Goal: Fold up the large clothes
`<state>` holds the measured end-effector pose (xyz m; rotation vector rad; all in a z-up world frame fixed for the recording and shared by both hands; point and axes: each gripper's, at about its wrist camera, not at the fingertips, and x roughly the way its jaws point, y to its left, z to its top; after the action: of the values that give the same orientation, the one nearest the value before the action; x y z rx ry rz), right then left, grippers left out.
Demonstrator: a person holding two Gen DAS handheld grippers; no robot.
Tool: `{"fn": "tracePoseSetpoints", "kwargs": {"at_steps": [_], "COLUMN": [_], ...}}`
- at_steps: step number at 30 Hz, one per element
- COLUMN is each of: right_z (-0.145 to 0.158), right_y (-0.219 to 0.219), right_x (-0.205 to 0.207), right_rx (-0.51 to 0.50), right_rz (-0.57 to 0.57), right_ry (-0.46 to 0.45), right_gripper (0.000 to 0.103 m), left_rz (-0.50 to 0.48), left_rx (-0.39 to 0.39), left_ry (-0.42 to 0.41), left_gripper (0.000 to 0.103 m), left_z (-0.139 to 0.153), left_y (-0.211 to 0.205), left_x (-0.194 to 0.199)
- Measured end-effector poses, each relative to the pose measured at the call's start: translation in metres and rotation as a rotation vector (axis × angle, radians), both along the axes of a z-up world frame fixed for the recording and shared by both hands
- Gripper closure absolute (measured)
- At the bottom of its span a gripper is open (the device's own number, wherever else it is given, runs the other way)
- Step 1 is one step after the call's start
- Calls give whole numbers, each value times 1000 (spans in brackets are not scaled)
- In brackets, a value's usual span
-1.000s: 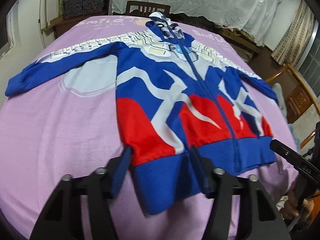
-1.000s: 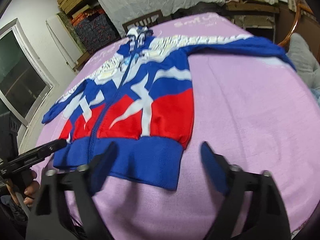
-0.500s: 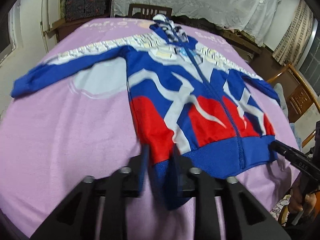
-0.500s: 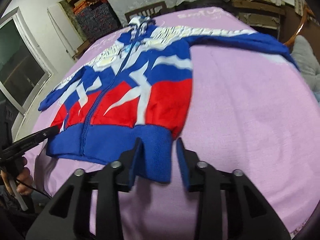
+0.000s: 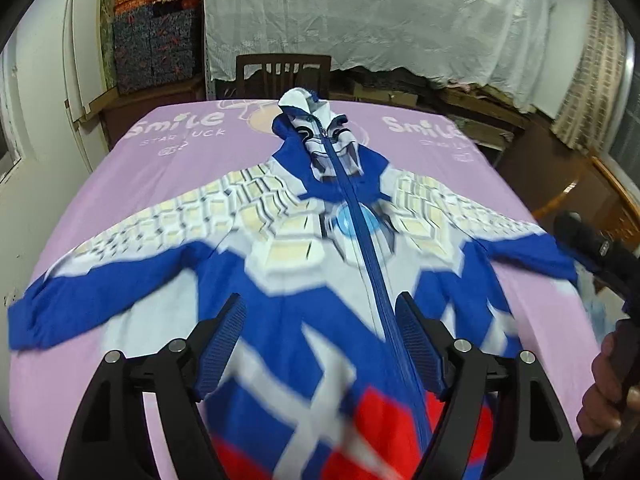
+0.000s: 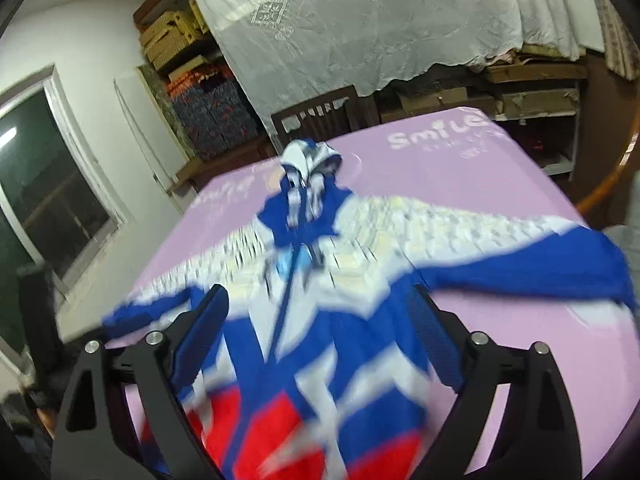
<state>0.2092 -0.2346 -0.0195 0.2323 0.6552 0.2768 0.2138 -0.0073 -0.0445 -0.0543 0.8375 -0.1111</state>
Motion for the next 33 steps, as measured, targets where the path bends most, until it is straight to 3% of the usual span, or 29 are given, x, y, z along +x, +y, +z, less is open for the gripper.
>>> {"fn": "tracePoseSetpoints", "kwargs": {"at_steps": [4, 8, 12, 17, 20, 23, 26, 28, 31, 33], "right_z": [-14, -47, -74, -93, -97, -95, -91, -90, -84, -82], "right_y": [-2, -12, -24, -47, -57, -73, -104, -125, -143, -143], "right_x": [51, 94, 110, 118, 118, 109, 95, 84, 60, 52], "right_rx": [89, 154, 140, 109, 93, -4, -21, 37, 201, 232], "right_rz": [-2, -30, -65, -151, -189, -316, -475, -520, -496, -472], "right_ry": [36, 120, 176, 225, 225, 209, 201, 194, 160, 147], "right_gripper": [12, 12, 12, 12, 12, 12, 12, 12, 12, 12], "left_rz": [25, 54, 82, 104, 105, 138, 177, 176, 239, 200], "left_rx": [24, 47, 22, 70, 57, 77, 63, 39, 101, 56], "left_ry": [27, 60, 114, 89, 92, 94, 86, 69, -1, 8], "left_gripper": [25, 25, 25, 13, 9, 9, 9, 9, 9, 9], "left_z": [-20, -45, -71, -80, -79, -80, -76, -69, -52, -43], "left_y": [-11, -13, -1, 7, 13, 24, 45, 51, 53, 47], "left_x": [45, 72, 91, 94, 95, 94, 88, 80, 65, 65]}}
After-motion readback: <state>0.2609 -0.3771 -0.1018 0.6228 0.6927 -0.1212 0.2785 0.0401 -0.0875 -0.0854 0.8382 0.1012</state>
